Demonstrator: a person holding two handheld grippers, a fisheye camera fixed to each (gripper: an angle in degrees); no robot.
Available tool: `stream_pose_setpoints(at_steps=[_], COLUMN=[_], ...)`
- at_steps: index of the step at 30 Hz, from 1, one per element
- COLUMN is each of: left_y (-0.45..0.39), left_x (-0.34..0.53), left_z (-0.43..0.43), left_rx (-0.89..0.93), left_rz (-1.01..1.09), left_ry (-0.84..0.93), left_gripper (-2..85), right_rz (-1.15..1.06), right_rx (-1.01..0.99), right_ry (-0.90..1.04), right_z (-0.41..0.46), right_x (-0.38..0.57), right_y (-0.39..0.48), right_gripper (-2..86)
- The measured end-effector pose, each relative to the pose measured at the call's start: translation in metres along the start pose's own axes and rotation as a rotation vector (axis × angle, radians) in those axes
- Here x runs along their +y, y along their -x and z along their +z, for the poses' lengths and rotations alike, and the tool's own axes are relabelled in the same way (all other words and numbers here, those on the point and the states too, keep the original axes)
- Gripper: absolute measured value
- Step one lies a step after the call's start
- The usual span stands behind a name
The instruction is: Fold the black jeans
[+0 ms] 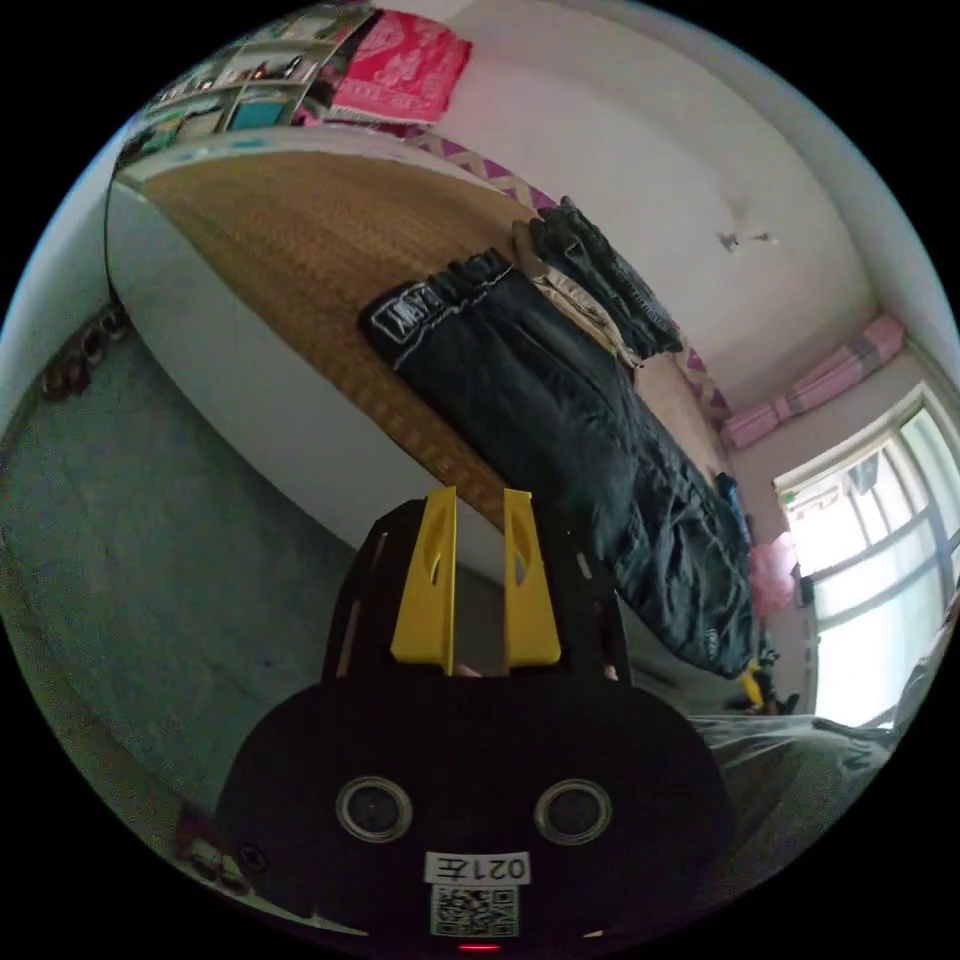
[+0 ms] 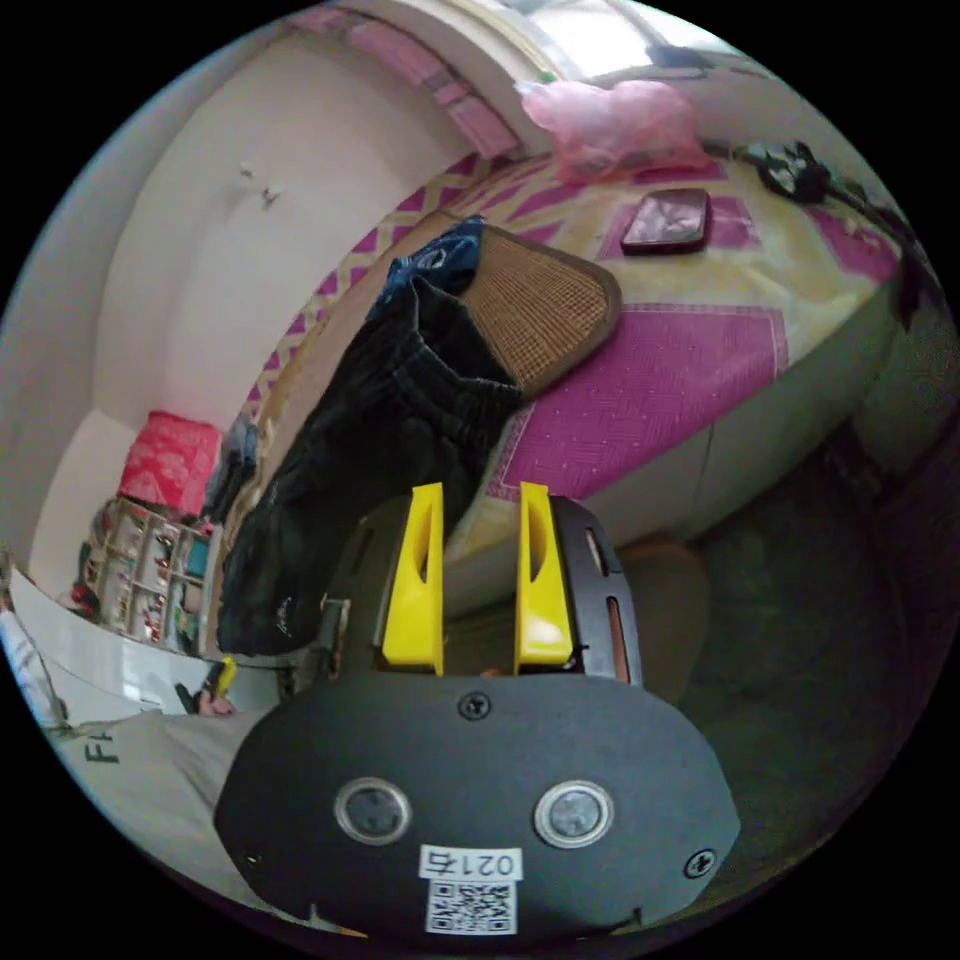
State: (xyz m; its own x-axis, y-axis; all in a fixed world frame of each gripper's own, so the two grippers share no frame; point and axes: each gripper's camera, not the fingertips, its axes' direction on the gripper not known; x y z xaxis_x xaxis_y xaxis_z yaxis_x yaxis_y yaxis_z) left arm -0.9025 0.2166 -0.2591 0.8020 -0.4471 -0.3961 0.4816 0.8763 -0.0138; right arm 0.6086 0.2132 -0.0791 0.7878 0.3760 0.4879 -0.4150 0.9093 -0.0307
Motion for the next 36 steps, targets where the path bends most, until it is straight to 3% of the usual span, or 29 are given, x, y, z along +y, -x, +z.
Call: stream_pose_setpoints(at_steps=[7, 18, 24, 28, 36], left_y=[0.013, 0.024, 0.034, 0.024, -0.082], left_x=[-0.001, -0.026, -0.028, -0.039, -0.132], left_z=[-0.007, 0.007, 0.006, -0.002, -0.017], left_rx=[0.061, 0.142, 0.273, 0.352, 0.309], left_rz=[-0.099, -0.200, -0.240, -0.180, 0.059], left_ry=[-0.081, -0.126, -0.174, -0.188, -0.178], left_gripper=[8.1, 7.4, 0.1, -0.8, -0.9], right_rz=[0.098, 0.118, 0.141, 0.171, 0.098], right_rx=[-0.198, -0.246, -0.267, -0.399, -0.689], right_ry=[0.041, 0.043, 0.032, 0.007, -0.003], right_z=[0.020, 0.034, 0.036, 0.034, 0.037], right_x=[-0.006, -0.018, -0.021, -0.024, -0.112], right_y=[-0.023, -0.044, -0.055, -0.065, -0.009], right_gripper=[12.2, 11.9, 9.8, 2.3, 0.7])
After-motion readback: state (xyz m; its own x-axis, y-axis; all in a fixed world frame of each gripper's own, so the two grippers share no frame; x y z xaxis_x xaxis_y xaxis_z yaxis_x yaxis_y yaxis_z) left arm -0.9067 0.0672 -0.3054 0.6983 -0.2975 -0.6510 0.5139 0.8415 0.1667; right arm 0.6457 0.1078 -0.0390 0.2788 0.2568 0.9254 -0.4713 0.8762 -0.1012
